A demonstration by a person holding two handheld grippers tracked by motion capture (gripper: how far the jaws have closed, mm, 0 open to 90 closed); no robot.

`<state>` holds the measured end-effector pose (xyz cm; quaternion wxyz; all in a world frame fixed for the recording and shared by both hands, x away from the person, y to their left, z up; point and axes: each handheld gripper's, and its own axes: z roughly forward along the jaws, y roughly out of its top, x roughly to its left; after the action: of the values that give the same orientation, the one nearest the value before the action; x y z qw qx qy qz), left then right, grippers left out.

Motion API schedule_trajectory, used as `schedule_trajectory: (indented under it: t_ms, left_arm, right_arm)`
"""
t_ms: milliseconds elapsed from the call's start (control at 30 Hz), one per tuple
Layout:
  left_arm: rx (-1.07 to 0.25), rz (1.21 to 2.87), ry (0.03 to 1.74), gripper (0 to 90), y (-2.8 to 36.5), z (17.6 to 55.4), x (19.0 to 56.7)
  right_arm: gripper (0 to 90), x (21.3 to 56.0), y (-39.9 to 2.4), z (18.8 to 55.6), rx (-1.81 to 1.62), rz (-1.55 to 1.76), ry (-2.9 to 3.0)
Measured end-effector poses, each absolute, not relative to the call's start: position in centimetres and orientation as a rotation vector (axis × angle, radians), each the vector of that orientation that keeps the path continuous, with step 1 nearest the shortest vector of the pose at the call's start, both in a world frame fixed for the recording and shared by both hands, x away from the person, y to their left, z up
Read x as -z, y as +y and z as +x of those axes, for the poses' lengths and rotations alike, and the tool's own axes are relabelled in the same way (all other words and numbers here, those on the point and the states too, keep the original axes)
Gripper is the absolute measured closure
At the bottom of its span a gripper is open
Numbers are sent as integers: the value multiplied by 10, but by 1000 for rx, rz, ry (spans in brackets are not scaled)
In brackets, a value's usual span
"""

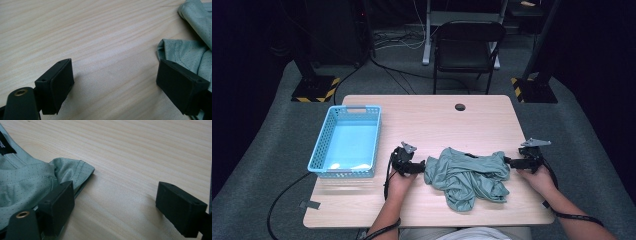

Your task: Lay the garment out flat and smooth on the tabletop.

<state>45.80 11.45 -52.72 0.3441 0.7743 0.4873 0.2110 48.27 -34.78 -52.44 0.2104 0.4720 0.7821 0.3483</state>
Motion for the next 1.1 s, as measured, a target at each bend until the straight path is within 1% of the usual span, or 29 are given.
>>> schedule_trajectory:
  t_ms: [300, 400, 433, 467, 500, 567, 633, 667, 733, 800, 833, 867, 1100]
  left_arm:
    - [-556, 2002, 1283, 137, 113, 457, 527]
    - [-554, 2003, 1280, 138, 114, 457, 527]
    - [-554, 2003, 1280, 139, 114, 457, 527]
    - [-553, 2005, 1276, 142, 114, 457, 527]
    - [-552, 2005, 1270, 148, 115, 457, 527]
    - [-551, 2008, 1272, 171, 115, 458, 526]
    - [-549, 2006, 1279, 222, 116, 458, 525]
    - [-542, 2006, 1283, 251, 117, 458, 524]
    - [-486, 1984, 1286, 324, 119, 459, 521]
    - [-481, 1979, 1286, 330, 118, 458, 520]
    - [-481, 1979, 1275, 330, 116, 458, 519]
    - [-488, 1985, 1263, 336, 114, 457, 518]
    - [-490, 1995, 1186, 352, 100, 450, 511]
  right_arm:
    - [141, 524, -348, 482, -968, 1315, 2171]
    - [205, 524, -348, 481, -992, 1291, 2184]
    - [205, 524, -348, 481, -992, 1291, 2184]
    - [234, 524, -348, 480, -1000, 1283, 2186]
    - [251, 524, -348, 479, -1005, 1277, 2190]
    - [258, 524, -348, 478, -1015, 1258, 2204]
    - [259, 524, -348, 478, -1017, 1253, 2208]
    - [283, 524, -348, 478, -1020, 1245, 2214]
    - [320, 522, -349, 478, -1021, 1245, 2220]
    - [353, 521, -350, 479, -1024, 1259, 2221]
    - [353, 521, -350, 479, -1024, 1259, 2221]
    - [379, 519, -351, 479, -1037, 1277, 2228]
    - [399, 508, -352, 475, -1108, 1292, 2182]
